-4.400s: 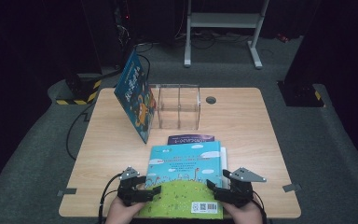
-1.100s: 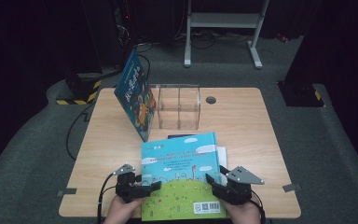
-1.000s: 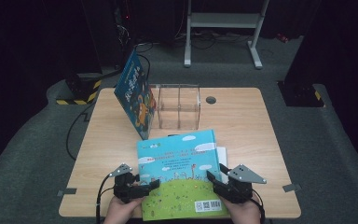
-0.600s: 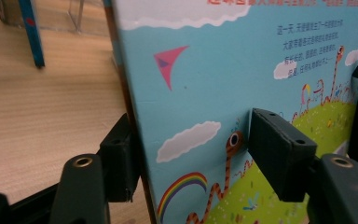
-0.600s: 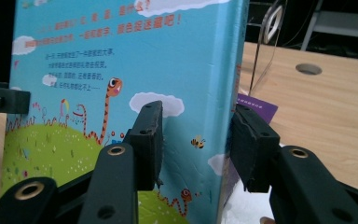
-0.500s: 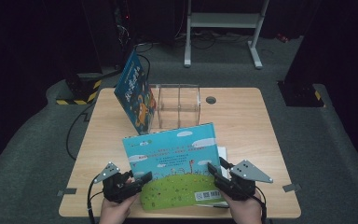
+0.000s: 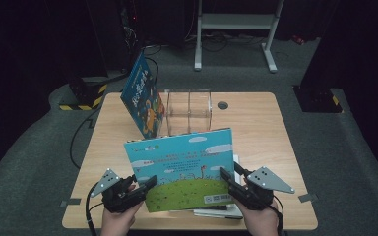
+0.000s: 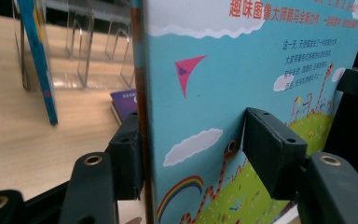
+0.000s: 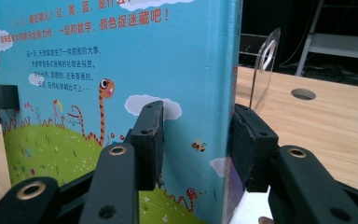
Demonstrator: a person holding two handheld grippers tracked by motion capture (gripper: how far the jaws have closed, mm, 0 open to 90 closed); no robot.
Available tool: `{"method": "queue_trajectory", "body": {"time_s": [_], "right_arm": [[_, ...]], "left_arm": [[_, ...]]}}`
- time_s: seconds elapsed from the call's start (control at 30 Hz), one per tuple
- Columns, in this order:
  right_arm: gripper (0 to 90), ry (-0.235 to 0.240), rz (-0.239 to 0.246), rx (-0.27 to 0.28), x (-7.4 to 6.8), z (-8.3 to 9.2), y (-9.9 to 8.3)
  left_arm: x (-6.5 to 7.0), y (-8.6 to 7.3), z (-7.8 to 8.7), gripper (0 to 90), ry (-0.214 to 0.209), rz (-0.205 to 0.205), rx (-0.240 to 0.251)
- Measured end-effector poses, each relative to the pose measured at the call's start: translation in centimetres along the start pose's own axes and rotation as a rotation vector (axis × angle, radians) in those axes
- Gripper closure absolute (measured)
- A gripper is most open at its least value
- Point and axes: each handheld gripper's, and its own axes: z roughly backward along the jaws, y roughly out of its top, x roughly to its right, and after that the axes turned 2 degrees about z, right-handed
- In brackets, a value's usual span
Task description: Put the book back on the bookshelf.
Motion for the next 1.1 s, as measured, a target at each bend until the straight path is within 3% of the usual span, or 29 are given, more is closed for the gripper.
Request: {"method": "queue_trajectory", "body": {"time_s": [0.43, 0.67, 1.1], "right_arm": [[57.3, -0.045, 0.015, 0.04, 1.0, -0.5, 1.1], [57.3, -0.063, 0.015, 0.051, 1.6, -0.7, 1.3], [57.1, -0.095, 0.021, 0.08, 2.5, -0.8, 1.9]], "left_arm": [[-0.2, 1.5, -2.1, 41.4, 0.007, -0.053, 0.054], [-0.2, 2.0, -3.1, 40.8, 0.001, -0.052, 0.062], [-0.3, 3.1, -4.7, 40.3, -0.011, -0.091, 0.088]]}}
